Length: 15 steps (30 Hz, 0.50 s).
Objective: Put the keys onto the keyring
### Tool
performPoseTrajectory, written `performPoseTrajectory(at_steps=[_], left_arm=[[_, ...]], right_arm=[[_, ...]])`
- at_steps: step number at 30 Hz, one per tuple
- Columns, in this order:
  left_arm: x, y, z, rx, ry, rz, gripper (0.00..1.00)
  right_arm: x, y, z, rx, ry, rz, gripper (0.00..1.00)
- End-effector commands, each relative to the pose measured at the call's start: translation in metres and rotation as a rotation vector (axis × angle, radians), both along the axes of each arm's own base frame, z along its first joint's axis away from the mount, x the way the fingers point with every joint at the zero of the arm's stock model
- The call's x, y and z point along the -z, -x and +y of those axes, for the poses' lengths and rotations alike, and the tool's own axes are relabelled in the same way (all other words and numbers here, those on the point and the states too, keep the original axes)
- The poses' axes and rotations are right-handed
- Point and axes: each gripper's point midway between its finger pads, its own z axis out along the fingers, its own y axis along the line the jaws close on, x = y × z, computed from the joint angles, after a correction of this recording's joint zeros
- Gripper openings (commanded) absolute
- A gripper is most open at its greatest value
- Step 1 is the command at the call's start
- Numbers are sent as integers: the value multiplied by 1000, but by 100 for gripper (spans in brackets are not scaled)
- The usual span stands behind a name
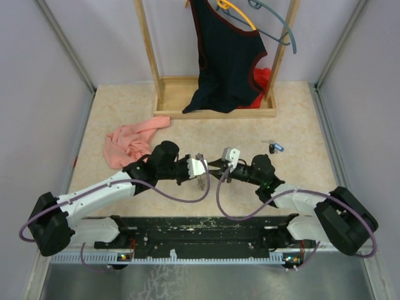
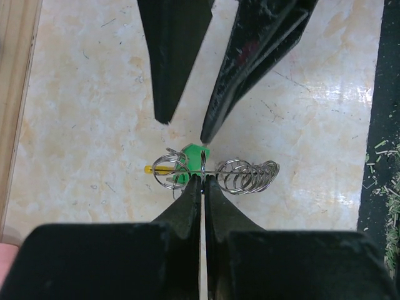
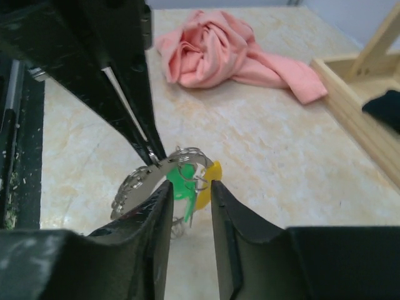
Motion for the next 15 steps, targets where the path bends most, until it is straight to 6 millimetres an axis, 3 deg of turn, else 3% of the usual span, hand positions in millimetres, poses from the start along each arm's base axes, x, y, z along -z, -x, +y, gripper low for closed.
performPoseTrajectory(at_steps=[1,6,15], left_arm=[[-7,0,-1,-4,-3,3,1],[-3,-4,-1,-29,-27,40,1],[1,-1,-1,-40,-55,110,1]], right_arm=[[-11,-27,-21,233,10,140,34],[1,-58,-69,616,68,360,55],[18,-96,-147,1000,89,532,57]])
